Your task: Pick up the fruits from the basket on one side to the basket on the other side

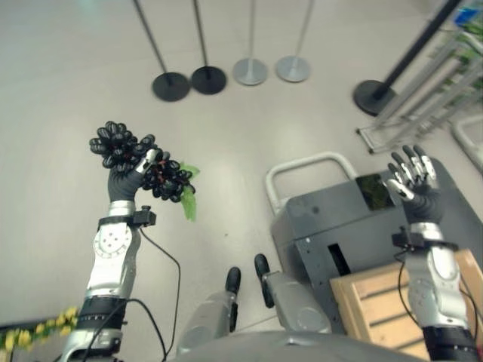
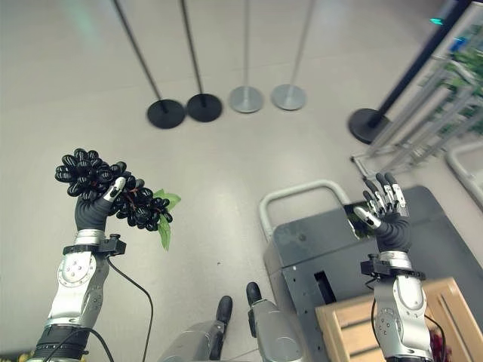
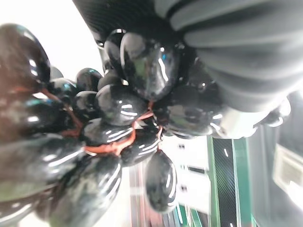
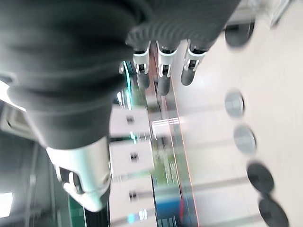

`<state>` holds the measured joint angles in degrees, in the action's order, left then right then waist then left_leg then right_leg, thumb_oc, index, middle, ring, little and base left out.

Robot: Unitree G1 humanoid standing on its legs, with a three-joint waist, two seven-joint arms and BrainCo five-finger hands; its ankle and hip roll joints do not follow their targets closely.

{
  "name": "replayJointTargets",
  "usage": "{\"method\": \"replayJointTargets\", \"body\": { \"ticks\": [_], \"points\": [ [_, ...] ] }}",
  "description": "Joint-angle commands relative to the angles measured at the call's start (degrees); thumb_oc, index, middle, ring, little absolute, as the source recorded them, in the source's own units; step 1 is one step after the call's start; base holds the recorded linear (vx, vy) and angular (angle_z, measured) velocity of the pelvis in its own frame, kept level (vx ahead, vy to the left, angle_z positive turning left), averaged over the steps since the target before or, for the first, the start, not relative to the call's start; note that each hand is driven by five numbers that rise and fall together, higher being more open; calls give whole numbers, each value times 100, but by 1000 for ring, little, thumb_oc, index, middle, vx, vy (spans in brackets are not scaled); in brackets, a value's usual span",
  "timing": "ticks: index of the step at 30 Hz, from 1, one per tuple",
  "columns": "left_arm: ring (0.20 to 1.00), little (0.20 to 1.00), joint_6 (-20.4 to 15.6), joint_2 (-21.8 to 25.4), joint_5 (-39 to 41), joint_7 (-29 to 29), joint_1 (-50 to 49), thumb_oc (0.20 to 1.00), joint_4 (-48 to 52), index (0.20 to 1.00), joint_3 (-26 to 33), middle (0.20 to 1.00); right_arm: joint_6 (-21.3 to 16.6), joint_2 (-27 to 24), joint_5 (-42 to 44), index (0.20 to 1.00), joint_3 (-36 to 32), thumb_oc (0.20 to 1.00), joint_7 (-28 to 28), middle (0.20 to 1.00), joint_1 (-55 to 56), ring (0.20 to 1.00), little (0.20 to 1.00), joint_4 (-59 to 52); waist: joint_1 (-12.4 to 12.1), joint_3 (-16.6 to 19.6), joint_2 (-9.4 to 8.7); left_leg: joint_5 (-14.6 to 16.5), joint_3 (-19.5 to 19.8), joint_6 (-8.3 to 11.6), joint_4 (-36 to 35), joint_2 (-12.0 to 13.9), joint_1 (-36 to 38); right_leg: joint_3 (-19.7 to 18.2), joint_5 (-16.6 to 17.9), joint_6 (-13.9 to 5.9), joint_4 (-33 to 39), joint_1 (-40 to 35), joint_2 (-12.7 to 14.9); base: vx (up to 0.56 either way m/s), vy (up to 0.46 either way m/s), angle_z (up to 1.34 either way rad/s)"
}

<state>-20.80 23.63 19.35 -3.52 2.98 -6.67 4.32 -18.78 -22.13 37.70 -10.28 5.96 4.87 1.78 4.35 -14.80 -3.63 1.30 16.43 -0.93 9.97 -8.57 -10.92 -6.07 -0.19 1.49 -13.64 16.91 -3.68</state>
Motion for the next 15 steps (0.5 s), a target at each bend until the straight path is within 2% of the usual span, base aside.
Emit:
{"method": "replayJointTargets", "body": {
  "ticks": [1,4,6,7,8,9,10,11,13,15],
  "points": [
    [200,200,-516,246,-127,-1,464,200,512,200,31,200,-448,-76,92,1000,-205,1000,-14,1000,-301,1000,1000,-295,84,221,-22,278,203,86,-83,-121,318,76,-486,-554,95,-362,213,88,-241,43],
    [200,200,-487,182,-73,-1,466,200,583,200,12,200,-470,-106,153,1000,-203,1000,-34,1000,-338,1000,1000,-276,38,200,-4,284,279,191,44,-66,230,267,-494,-490,261,-496,244,19,-133,53],
    [200,200,-491,140,-39,33,511,200,616,200,-38,200,-500,-137,130,1000,-250,1000,-72,1000,-346,1000,1000,-279,69,137,25,287,184,271,199,-17,111,481,-541,-454,337,-603,306,-26,-133,42],
    [200,200,-487,114,-17,-2,608,200,621,200,-89,200,-548,-156,131,1000,-323,1000,-122,1000,-340,1000,1000,-300,151,49,49,260,-341,324,354,168,-52,655,-623,-456,328,-684,402,-153,-68,88],
    [200,200,-449,110,-5,27,760,200,651,200,-165,200,-590,-203,128,1000,-389,1000,-203,1000,-369,1000,1000,-301,362,-54,29,269,-1403,345,693,590,-313,897,-569,-489,306,-671,597,-146,-22,107],
    [200,200,-447,111,-6,26,767,200,649,200,-162,200,-592,-202,125,1000,-387,1000,-207,1000,-378,1000,1000,-297,346,-60,35,306,-1420,345,759,603,-344,884,-572,-491,301,-663,584,-174,-12,184],
    [200,200,-467,152,-70,65,765,200,733,200,-129,200,-595,-189,100,1000,-347,1000,-229,1000,-405,1000,1000,-294,395,-70,-43,538,-1703,338,1034,894,-271,965,-540,-466,282,-613,685,-63,-20,135],
    [200,200,-463,156,-72,65,755,200,742,200,-122,200,-596,-184,96,1000,-339,1000,-231,1000,-409,1000,1000,-293,393,-78,-37,575,-1704,342,1078,912,-278,964,-553,-463,272,-621,668,-89,-27,88],
    [200,200,-483,180,-82,73,687,200,843,200,-75,200,-599,-121,118,1000,-344,1000,-227,1000,-417,1000,1000,-239,389,-48,-35,473,-1641,399,869,1277,-161,1065,-602,-515,226,-620,707,-11,33,9],
    [200,200,-490,274,-158,11,610,200,946,200,6,200,-600,-71,170,1000,-361,1000,-220,1000,-376,1000,1000,-232,380,8,41,77,-1464,549,259,1706,-2,1135,-697,-609,107,-624,724,71,140,37]
  ]
}}
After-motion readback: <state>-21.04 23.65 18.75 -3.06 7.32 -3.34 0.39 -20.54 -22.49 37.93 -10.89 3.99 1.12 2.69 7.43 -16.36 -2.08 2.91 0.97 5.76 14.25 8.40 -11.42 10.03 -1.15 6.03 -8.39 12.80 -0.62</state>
